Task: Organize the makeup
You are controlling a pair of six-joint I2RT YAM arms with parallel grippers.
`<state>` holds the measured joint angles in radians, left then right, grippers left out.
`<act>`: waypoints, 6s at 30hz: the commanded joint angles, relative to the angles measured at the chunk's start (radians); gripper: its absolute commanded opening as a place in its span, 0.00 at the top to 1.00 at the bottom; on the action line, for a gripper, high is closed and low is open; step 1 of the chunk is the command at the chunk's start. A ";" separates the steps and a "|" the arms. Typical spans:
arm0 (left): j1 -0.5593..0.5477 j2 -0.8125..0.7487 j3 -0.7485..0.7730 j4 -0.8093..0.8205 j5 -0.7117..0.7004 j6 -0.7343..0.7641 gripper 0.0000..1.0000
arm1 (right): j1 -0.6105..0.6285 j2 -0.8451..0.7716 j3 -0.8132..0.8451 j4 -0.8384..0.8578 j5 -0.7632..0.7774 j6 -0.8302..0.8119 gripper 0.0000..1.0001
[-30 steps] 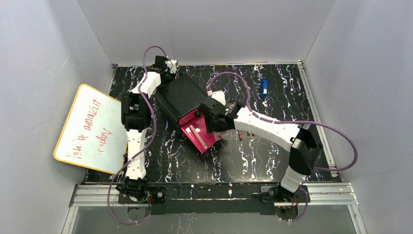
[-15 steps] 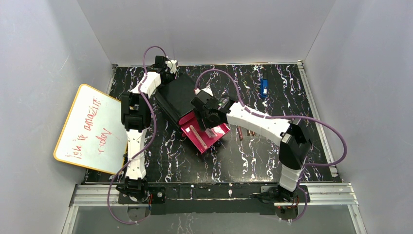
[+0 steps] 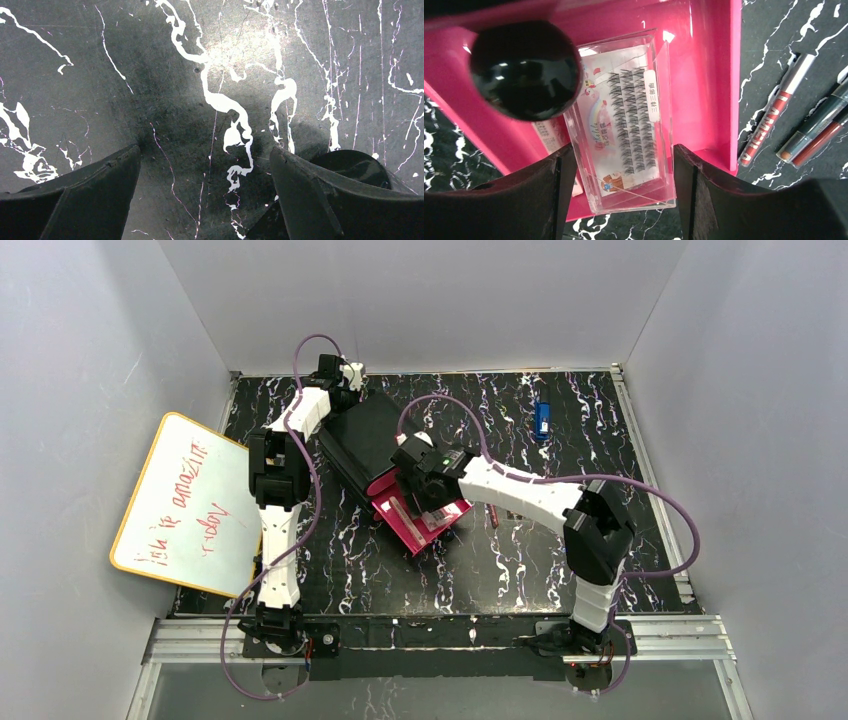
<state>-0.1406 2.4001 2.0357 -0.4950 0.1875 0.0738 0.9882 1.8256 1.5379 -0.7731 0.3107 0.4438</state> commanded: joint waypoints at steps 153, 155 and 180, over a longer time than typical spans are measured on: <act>-0.045 0.035 0.039 -0.069 0.004 0.021 0.01 | 0.126 0.018 -0.631 1.036 0.141 -0.163 0.61; -0.045 0.036 0.038 -0.068 0.004 0.021 0.02 | 0.136 -0.010 -0.653 1.022 0.151 -0.151 0.62; -0.048 0.035 0.034 -0.069 -0.001 0.024 0.02 | 0.275 -0.379 -0.750 0.653 0.291 -0.034 0.25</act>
<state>-0.1661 2.4180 2.0579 -0.4946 0.1642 0.0864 1.2644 1.4948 0.7425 -0.0467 0.5453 0.3996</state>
